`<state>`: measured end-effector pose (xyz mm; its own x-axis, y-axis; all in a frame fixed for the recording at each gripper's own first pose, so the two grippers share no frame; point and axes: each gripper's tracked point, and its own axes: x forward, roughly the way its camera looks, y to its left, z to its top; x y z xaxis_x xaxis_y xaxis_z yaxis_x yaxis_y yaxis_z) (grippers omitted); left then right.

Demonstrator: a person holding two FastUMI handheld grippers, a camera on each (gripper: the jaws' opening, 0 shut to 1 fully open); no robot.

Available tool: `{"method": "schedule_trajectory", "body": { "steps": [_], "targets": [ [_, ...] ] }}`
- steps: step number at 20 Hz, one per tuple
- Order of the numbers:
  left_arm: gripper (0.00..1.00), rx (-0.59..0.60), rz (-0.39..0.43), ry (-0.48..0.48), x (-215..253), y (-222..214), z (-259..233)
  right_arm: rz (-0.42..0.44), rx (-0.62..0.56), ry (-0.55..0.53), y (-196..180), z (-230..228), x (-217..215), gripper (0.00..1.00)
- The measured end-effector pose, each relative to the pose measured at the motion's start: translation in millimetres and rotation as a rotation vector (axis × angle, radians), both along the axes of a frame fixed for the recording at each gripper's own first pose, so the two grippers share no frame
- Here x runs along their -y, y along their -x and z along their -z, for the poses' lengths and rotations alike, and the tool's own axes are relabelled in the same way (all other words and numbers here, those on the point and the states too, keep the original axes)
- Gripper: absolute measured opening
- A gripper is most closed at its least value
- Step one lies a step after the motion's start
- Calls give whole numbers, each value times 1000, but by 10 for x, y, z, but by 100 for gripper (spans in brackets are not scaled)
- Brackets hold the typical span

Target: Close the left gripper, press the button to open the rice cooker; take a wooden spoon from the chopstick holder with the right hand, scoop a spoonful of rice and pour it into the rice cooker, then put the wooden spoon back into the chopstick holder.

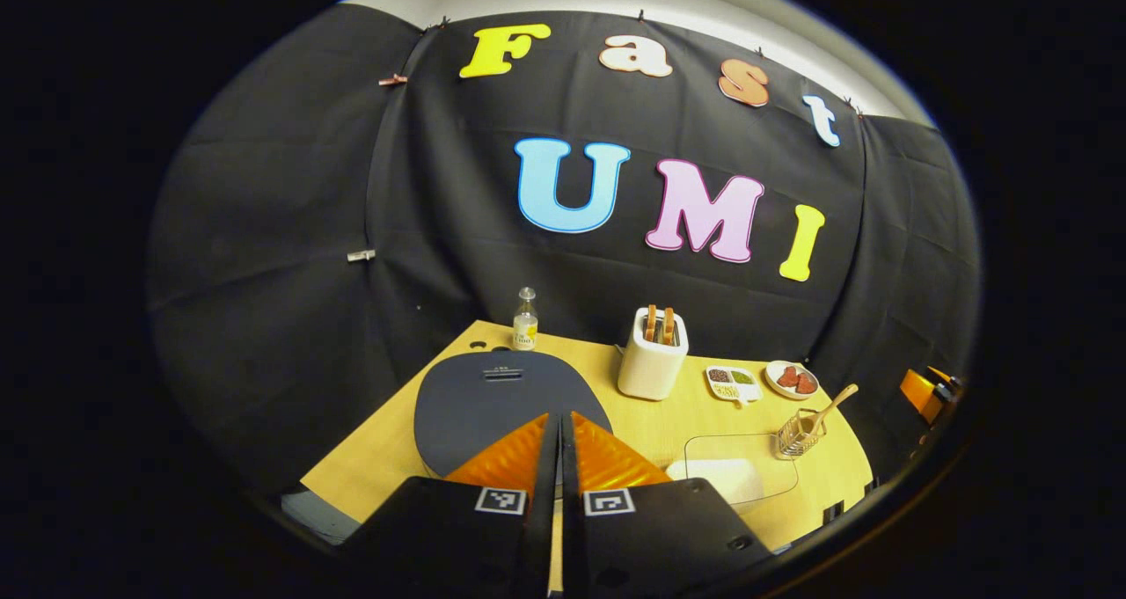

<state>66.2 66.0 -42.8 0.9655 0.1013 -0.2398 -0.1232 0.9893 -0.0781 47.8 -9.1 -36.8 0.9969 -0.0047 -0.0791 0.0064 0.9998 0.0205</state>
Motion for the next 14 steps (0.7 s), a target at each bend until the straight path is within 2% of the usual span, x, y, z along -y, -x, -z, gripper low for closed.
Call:
{"method": "schedule_trajectory", "body": {
  "steps": [1, 2, 3, 5, 14],
  "targets": [
    [7, -13, 4, 22, -8, -52, 67, -6, 0, 0, -48, 3, -6, 98],
    [10, -26, 3, 49, -19, -97, 120, -11, 0, 1, -101, 16, -8, 98],
    [6, -44, -16, 68, -68, -154, 201, -15, -2, 0, -143, 32, -8, 98],
    [6, -67, -25, 89, -113, -257, 345, -27, -13, -9, -212, 68, -27, 98],
    [5, -199, -72, 84, -318, -567, 853, -43, -46, -20, -415, 197, -27, 98]
  ]
}}
